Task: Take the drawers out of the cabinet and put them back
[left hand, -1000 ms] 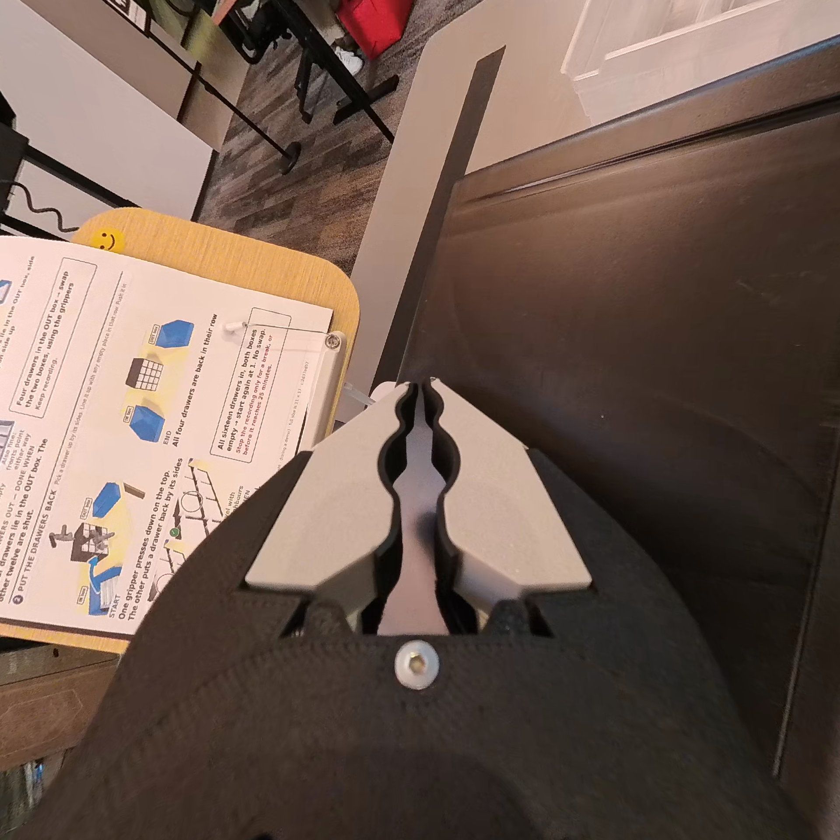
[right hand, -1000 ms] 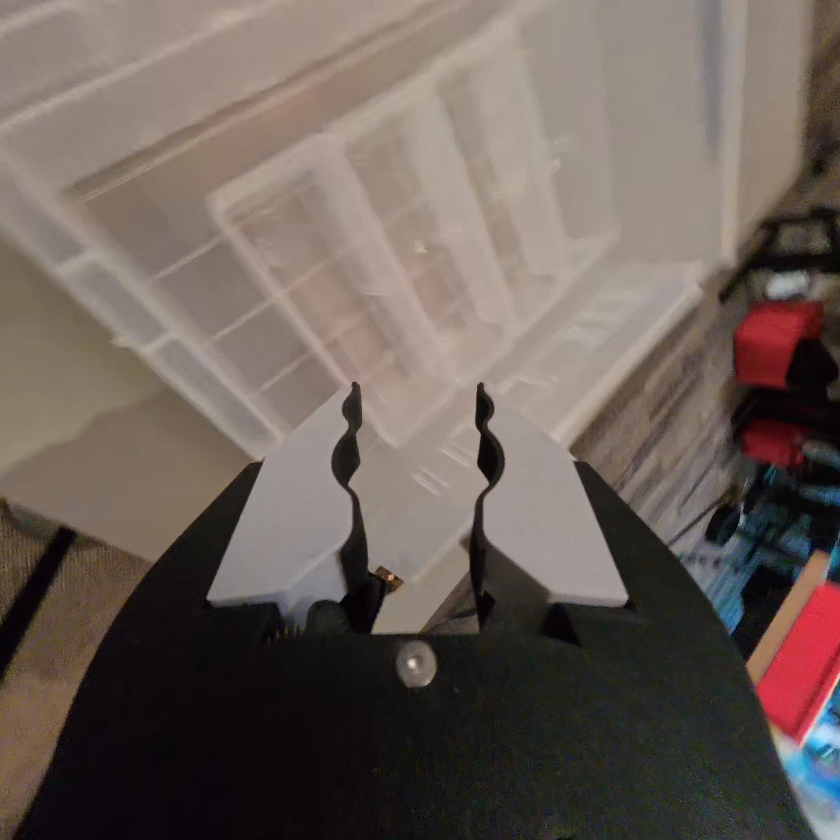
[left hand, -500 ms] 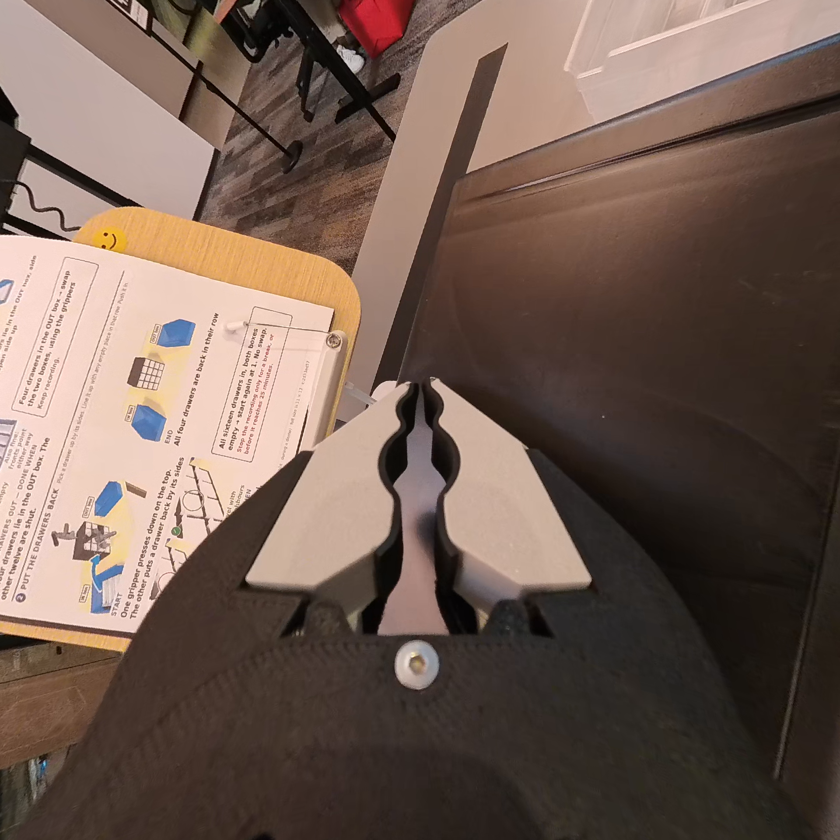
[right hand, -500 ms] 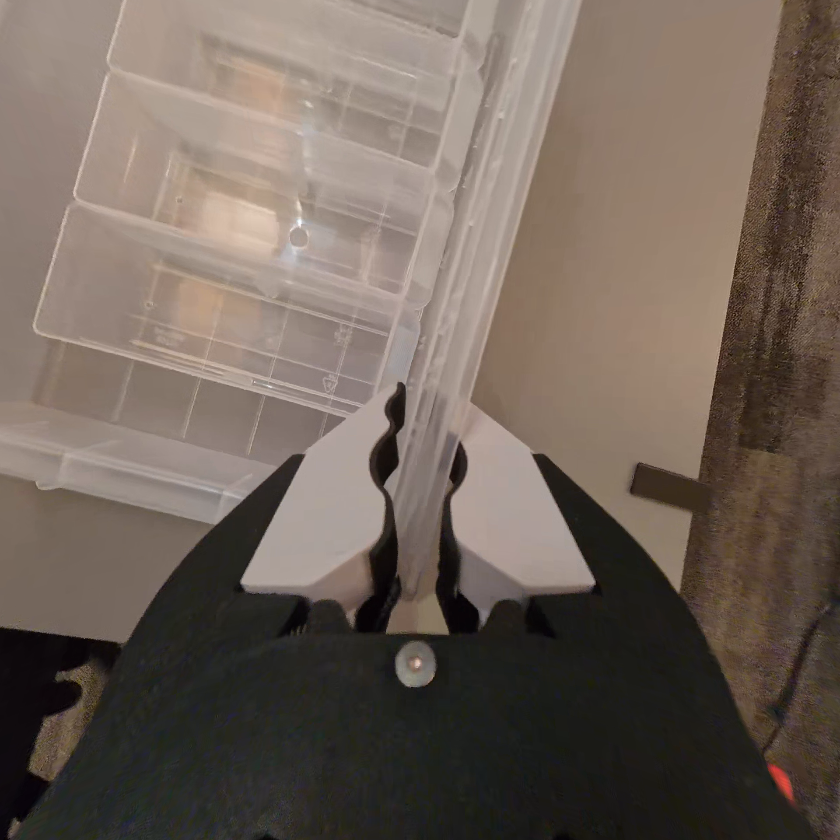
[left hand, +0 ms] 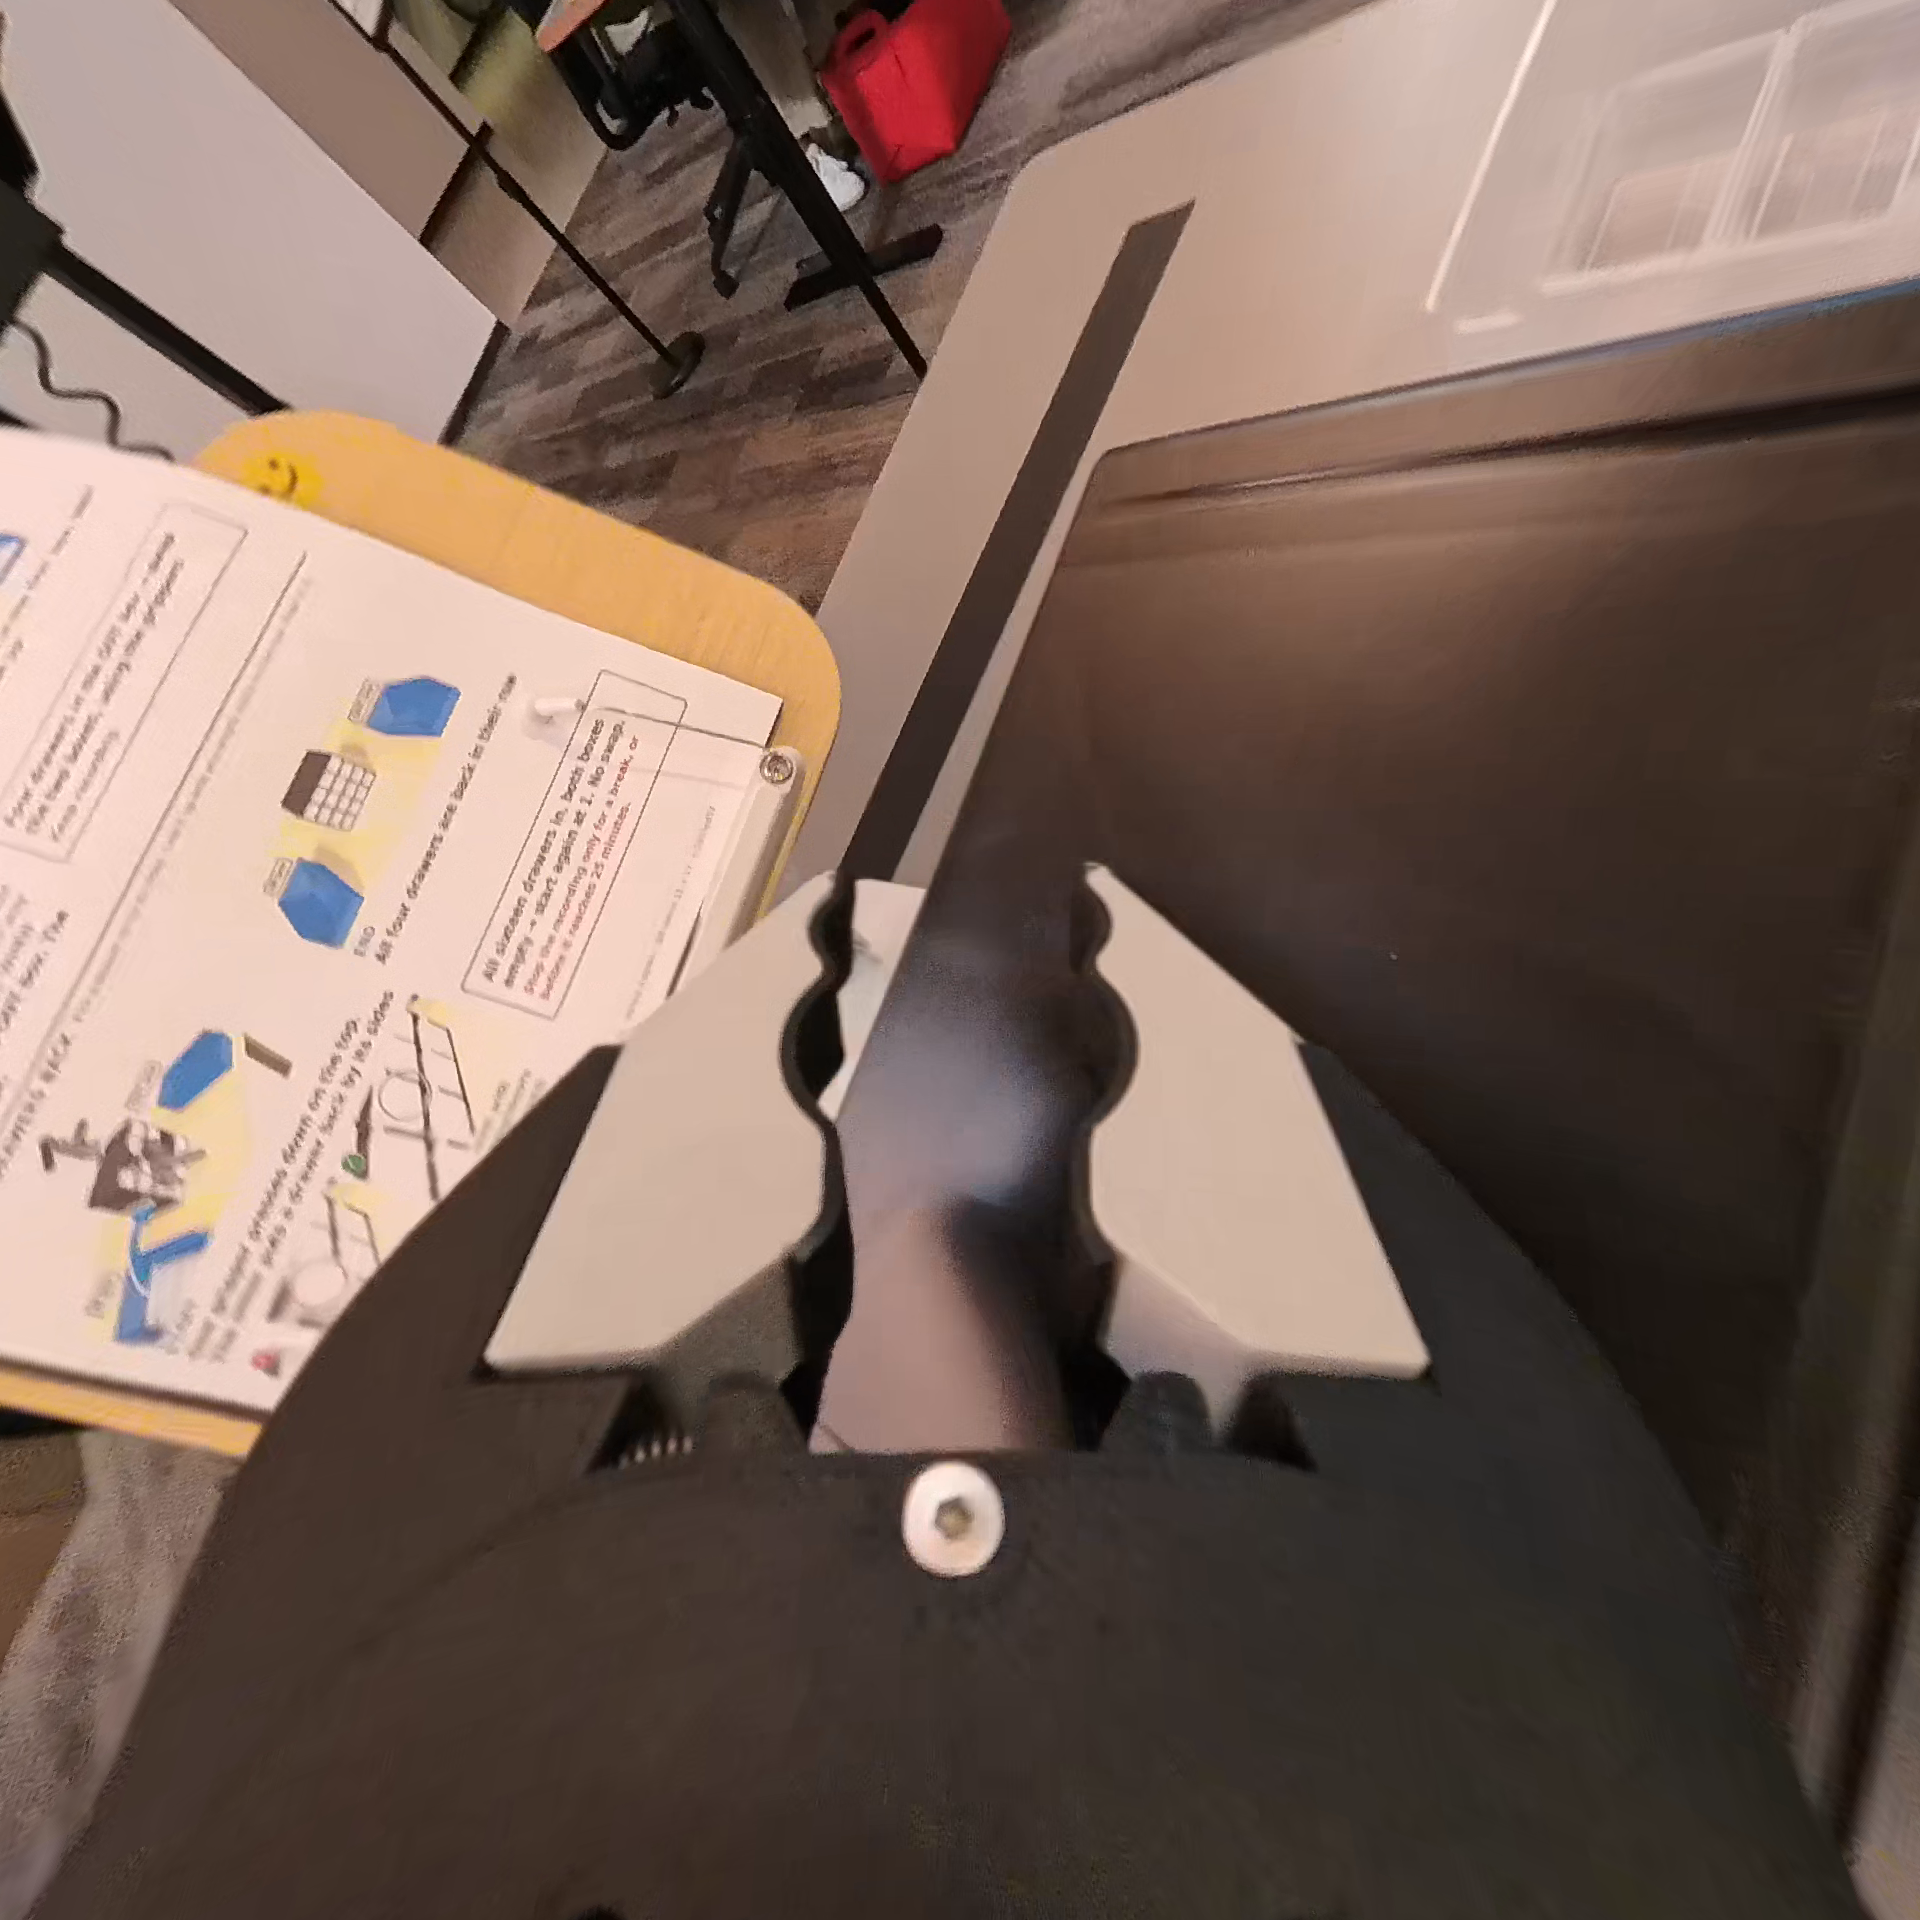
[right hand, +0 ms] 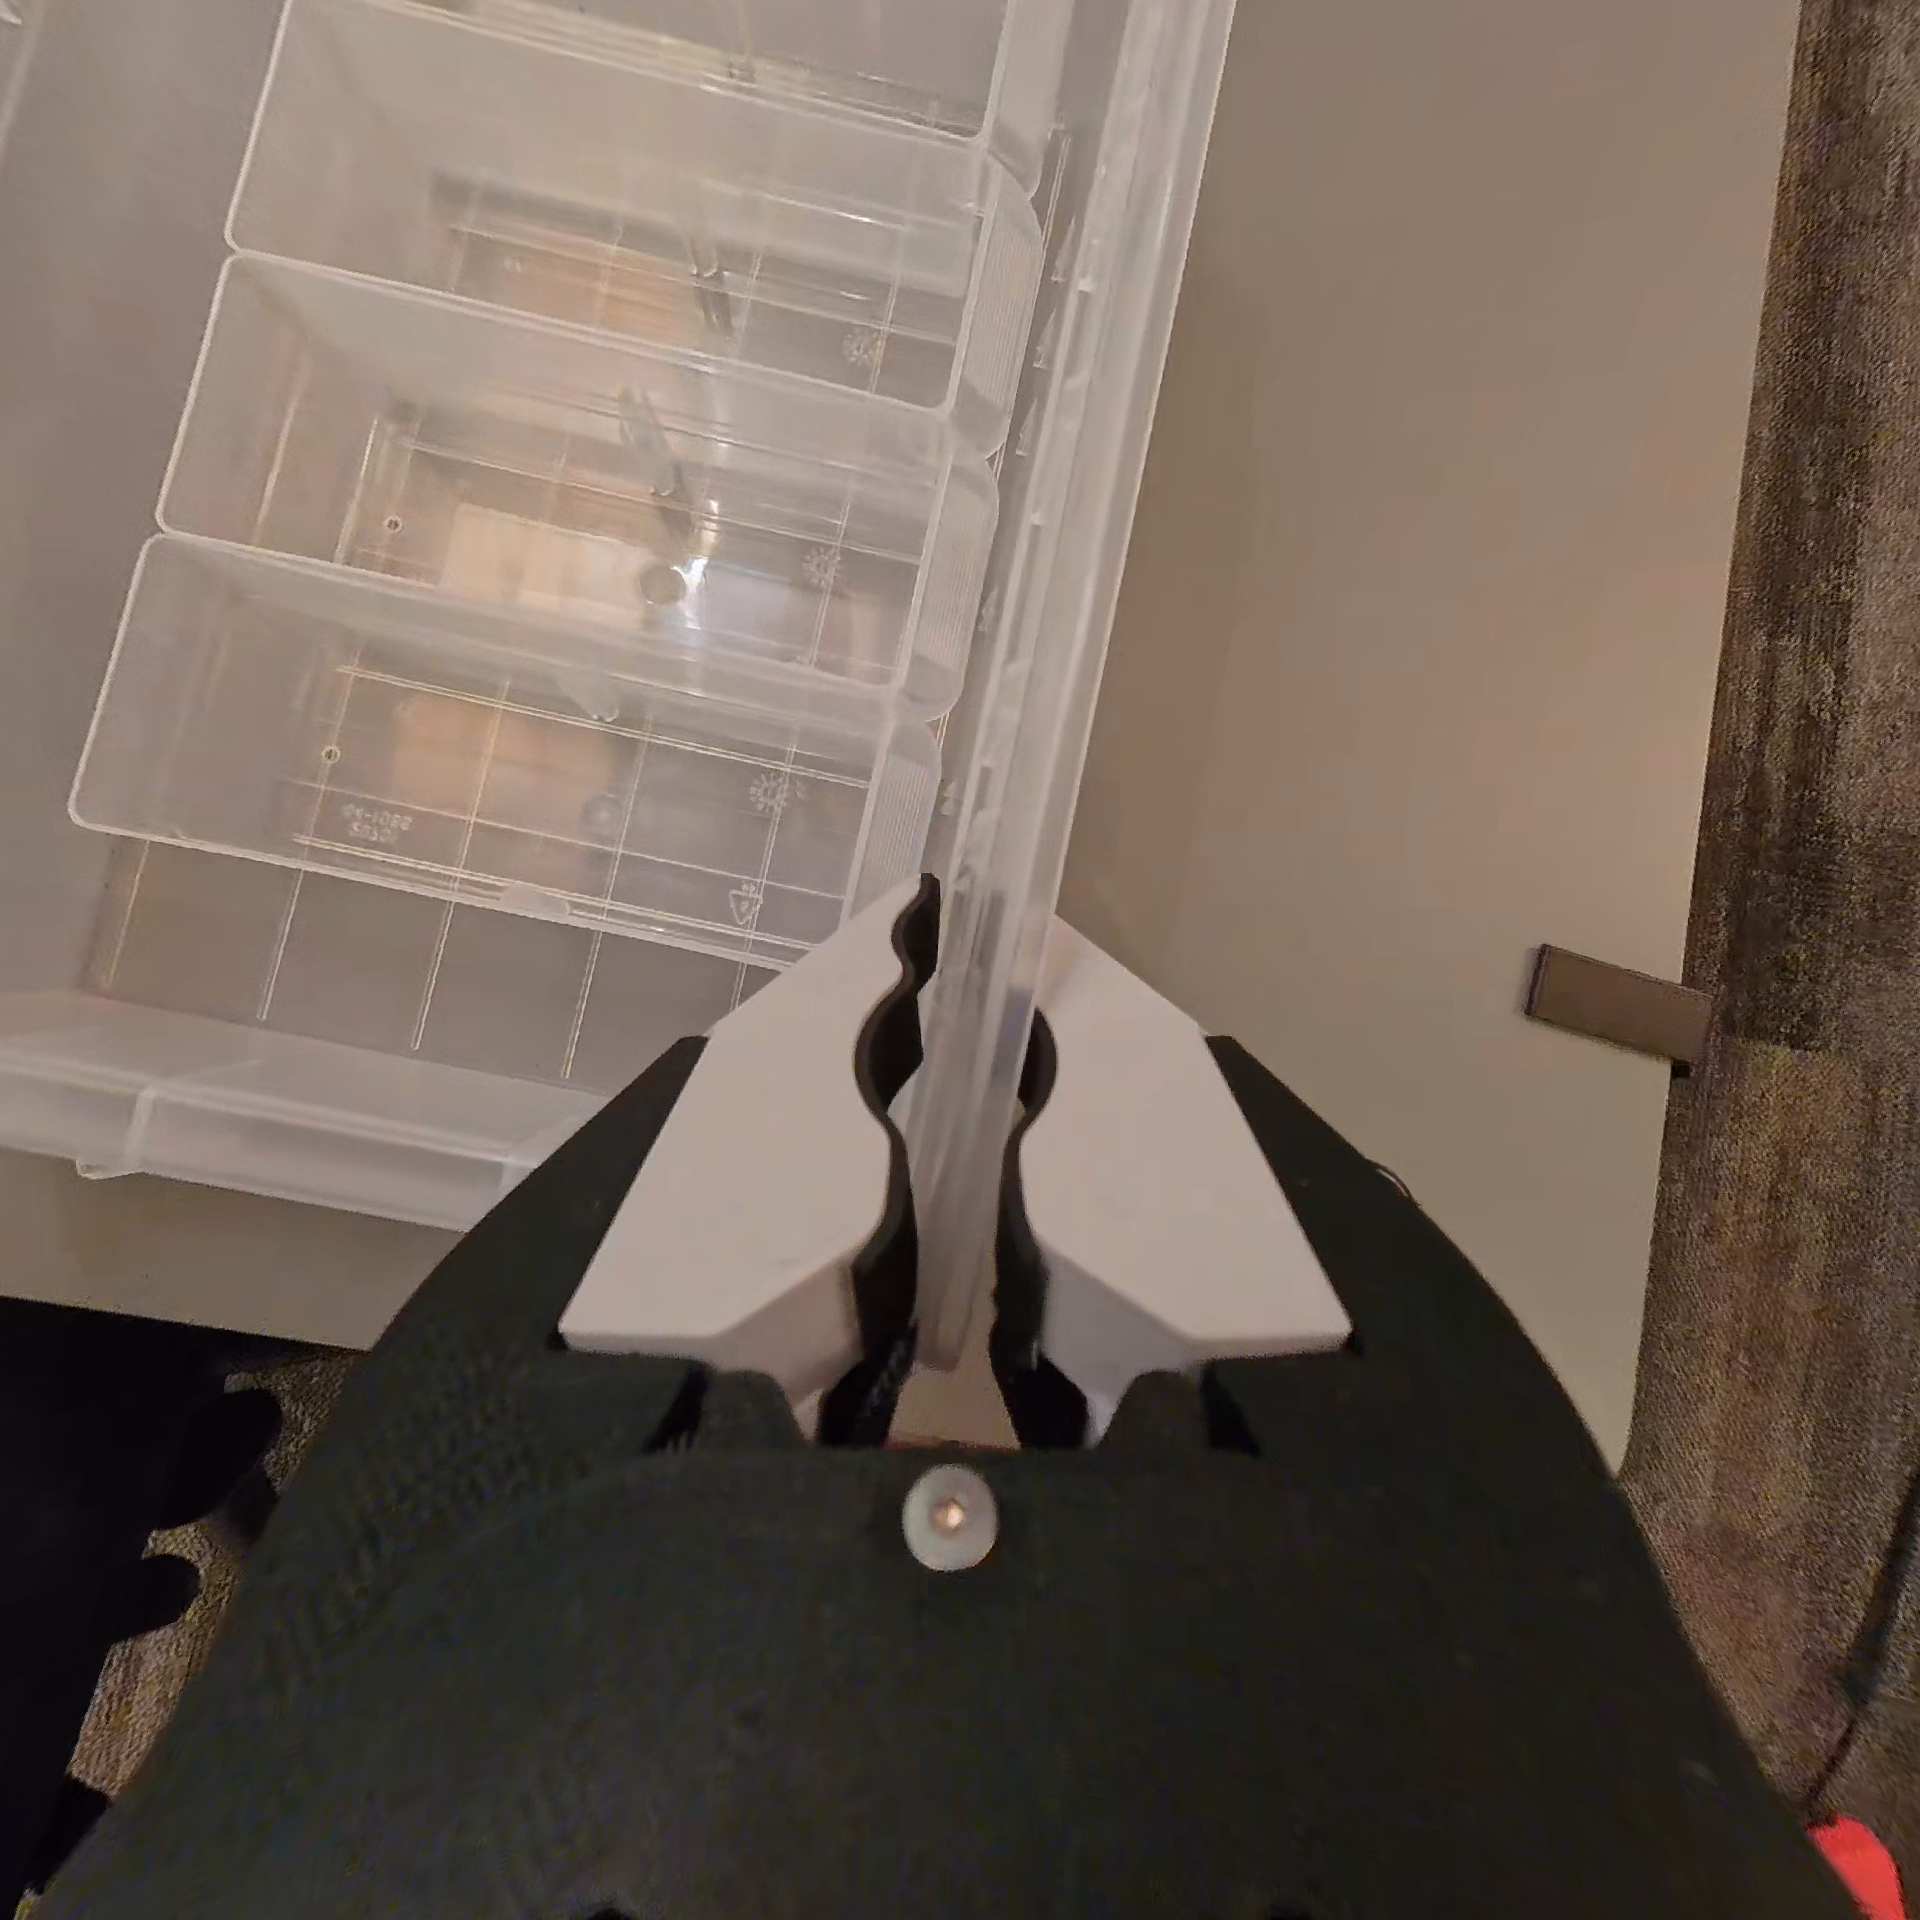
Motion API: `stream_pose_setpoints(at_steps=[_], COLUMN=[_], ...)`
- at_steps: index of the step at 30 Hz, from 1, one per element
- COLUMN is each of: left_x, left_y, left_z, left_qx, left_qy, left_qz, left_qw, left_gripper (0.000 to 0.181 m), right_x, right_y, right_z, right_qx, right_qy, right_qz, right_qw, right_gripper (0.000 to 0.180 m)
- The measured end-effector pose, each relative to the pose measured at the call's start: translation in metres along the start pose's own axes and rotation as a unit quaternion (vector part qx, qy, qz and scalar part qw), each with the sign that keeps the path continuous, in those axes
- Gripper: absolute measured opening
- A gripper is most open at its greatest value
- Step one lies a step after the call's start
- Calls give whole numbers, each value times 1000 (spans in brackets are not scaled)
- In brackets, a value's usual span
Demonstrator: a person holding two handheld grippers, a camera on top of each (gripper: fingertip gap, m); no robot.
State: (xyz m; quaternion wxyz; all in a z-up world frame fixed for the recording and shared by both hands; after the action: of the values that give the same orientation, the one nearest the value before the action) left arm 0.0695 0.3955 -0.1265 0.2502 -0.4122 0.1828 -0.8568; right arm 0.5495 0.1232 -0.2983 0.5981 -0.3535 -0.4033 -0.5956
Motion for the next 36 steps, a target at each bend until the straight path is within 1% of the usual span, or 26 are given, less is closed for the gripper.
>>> stream_pose_setpoints(at_steps=[2, 4, 8, 10, 13, 17, 19, 21, 24, 27, 30, 36], left_x=[16, 41, 106, 139, 181, 217, 231, 239, 241, 249, 257, 265], left_y=[-1, 0, -1, -3, -10, -16, -17, -15, -9, 0, 8, 21], left_z=[-8, -22, -70, -104, -165, -254, -293, -323, -366, -390, -410, -437], left_qx=[23, 23, 57, 87, 143, 237, 291, 330, 361, 373, 394, 425], left_qy=[7, 7, 5, 0, -15, -56, -66, -59, -104, -118, -129, -143], left_qz=[6, 31, 68, 85, 120, 148, 160, 169, 175, 188, 194, 193], left_qw=[1000, 999, 996, 993, 982, 959, 941, 927, 910, 901, 889, 873], left_gripper=[49, 55, 59, 61, 61, 67, 72, 69, 74, 73, 77, 82], right_x=[0, 0, 0, -2, -2, -2, -2, -3, -4, -5, -5, -6], right_y=[0, -1, -1, -2, -2, -2, -2, -2, -2, -2, -2, -2], right_z=[-2, -4, -5, -5, -6, -7, -7, -6, -4, -3, -3, 0], right_qx=[-5, -11, -19, -22, -28, -35, -37, -34, -37, -43, -45, -45], right_qy=[12, 19, 25, 19, 11, 6, 1, -9, -19, -21, -22, -23], right_qz=[3, 6, -1, -10, -20, -26, -31, -37, -41, -44, -45, -45], right_qw=[1000, 1000, 1000, 1000, 999, 999, 999, 999, 998, 998, 998, 998], right_gripper=[5, 4, 4, 7, 9, 11, 12, 14, 15, 16, 16, 16])
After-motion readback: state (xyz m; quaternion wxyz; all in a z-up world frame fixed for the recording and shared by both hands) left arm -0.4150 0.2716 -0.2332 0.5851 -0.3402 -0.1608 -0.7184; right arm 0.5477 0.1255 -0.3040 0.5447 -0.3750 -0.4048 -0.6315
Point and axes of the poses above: each gripper's, where its closed fingertips meet, x back along the fingers, z out of its top, y = z × x across the jaws, the point moved 6 cm from there along x, back along the fingers, and after that the axes turned 11 degrees about -y, right-handed, at the moved point
